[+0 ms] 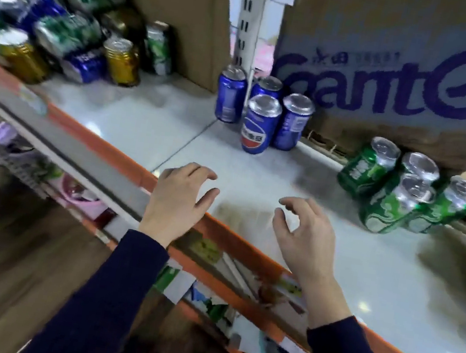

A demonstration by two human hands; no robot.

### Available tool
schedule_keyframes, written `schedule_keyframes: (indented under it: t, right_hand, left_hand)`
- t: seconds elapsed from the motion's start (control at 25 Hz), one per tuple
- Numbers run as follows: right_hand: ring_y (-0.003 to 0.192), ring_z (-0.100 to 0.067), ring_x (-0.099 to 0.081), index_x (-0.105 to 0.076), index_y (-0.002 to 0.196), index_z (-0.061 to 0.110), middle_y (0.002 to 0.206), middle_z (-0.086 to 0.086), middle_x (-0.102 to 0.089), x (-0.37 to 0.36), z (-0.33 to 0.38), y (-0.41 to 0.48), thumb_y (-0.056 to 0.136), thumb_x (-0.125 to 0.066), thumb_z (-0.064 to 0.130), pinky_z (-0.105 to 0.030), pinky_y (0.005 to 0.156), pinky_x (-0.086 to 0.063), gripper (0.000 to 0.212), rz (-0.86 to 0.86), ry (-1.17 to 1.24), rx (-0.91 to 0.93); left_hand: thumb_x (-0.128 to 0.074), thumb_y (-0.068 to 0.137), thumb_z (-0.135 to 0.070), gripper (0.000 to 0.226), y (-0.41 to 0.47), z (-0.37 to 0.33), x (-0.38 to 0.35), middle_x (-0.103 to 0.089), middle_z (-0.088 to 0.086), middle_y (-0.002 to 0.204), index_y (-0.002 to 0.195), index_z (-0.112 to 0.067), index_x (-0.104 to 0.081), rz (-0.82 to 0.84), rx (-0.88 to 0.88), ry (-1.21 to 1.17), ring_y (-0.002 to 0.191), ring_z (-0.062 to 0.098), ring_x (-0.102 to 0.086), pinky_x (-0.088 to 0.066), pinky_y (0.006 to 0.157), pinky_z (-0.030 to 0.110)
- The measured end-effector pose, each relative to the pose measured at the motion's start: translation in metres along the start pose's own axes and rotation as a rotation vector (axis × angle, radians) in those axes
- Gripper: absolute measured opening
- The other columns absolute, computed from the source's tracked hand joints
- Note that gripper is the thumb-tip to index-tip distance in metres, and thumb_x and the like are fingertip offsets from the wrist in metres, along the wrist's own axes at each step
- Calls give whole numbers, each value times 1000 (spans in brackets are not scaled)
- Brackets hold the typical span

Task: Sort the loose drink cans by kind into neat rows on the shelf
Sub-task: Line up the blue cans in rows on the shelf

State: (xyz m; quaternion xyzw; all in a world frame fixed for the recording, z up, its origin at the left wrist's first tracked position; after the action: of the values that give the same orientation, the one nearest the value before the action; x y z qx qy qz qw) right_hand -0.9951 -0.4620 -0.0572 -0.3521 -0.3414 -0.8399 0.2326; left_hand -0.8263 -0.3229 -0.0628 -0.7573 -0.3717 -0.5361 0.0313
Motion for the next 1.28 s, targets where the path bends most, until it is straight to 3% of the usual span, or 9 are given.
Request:
schedule_keyframes:
  t: [0.4,0.64,0.76,0.92,1.08,1.28]
  right_hand:
    - [90,-19,-60,-69,100,13,96,-1,-66,-189,267,35,86,-65,17,-30,76,-49,16,155,164,277]
    - [89,-17,-60,-69,101,11,97,-1,-64,-259,376,61,86,-64,17,-29,77,-51,17,205,249,352]
    - [90,-18,-60,-68,102,11,99,-2,-64,-292,419,92,87,-64,16,-28,78,-50,16,209,292,385]
    - [91,-11,-56,-69,98,9,96,2,-63,-317,469,152,84,-62,16,-15,82,-39,17,86,348,440]
    - [90,-9,-55,-67,104,10,97,8,-57,-346,521,227,88,-61,17,-23,84,-45,19,54,400,478]
    - [92,-15,-56,-67,104,8,101,-3,-62,-386,569,302,86,-63,17,-22,85,-43,20,75,357,474]
  left_hand:
    - [-60,91,-28,22,-64,257,161,-63,-1,107,110,-18,-64,-110,252,104,96,22,-61,-42,91,41]
    - [-61,91,-29,21,-74,360,227,-65,-2,107,109,-19,-65,-172,325,118,100,19,-61,-42,91,40]
    - [-61,91,-29,22,-57,407,246,-64,-3,108,110,-18,-65,-196,349,116,100,18,-60,-41,92,38]
    - [-59,92,-30,25,-10,464,273,-62,-4,105,113,-18,-64,-229,328,160,96,17,-59,-40,89,36]
    - [-61,91,-29,25,57,524,302,-62,-1,107,113,-16,-64,-271,314,174,95,20,-59,-40,89,37]
    - [-61,92,-29,26,112,582,315,-64,0,110,114,-15,-64,-267,299,157,99,22,-61,-44,90,42]
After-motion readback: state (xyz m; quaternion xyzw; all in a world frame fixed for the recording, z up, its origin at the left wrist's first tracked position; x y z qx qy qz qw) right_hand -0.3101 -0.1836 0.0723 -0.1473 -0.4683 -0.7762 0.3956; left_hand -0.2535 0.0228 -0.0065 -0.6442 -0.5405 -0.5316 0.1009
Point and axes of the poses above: each hand's wrist, its own y-axis towards the middle knuckle, its own x-axis out of the back of the hand, z = x × y, the point moved 10 cm from there along y, towards the middle knuckle
